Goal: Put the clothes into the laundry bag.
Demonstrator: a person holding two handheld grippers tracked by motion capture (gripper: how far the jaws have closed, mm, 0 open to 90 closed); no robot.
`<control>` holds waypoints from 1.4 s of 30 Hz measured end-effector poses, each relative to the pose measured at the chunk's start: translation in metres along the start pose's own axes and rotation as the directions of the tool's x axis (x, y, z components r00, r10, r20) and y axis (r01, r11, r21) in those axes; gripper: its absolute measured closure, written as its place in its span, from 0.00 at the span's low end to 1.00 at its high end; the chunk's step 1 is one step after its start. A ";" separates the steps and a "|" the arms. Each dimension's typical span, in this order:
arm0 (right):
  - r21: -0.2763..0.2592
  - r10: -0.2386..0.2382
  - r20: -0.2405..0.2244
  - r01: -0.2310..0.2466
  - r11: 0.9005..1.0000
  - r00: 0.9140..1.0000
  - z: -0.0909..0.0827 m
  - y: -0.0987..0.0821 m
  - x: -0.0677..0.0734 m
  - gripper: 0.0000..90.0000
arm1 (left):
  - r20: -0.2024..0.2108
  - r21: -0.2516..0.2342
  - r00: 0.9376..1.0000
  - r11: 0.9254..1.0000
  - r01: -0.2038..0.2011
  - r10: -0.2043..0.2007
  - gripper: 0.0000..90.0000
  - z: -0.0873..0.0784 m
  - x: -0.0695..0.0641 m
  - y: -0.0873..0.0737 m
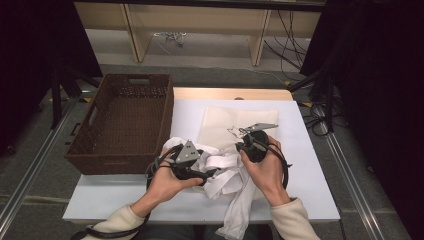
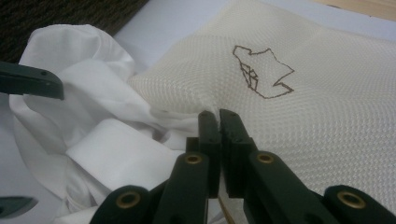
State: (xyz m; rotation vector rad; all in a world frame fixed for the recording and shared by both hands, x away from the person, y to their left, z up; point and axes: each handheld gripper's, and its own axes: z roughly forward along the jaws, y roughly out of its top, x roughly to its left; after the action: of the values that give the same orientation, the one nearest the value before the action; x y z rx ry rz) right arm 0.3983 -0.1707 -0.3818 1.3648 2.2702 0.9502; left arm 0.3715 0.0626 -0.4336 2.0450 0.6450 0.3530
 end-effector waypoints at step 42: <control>-0.014 0.000 -0.003 0.000 1.000 1.000 0.000 0.000 0.003 0.99 | -0.028 -0.010 0.999 0.999 -0.043 0.043 0.73 0.059 -0.012 0.023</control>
State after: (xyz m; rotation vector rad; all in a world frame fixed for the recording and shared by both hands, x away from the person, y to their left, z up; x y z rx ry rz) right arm 0.3970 -0.1686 -0.3819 1.3581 2.2617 0.9673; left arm 0.3975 0.0043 -0.4452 2.0501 0.6153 0.4098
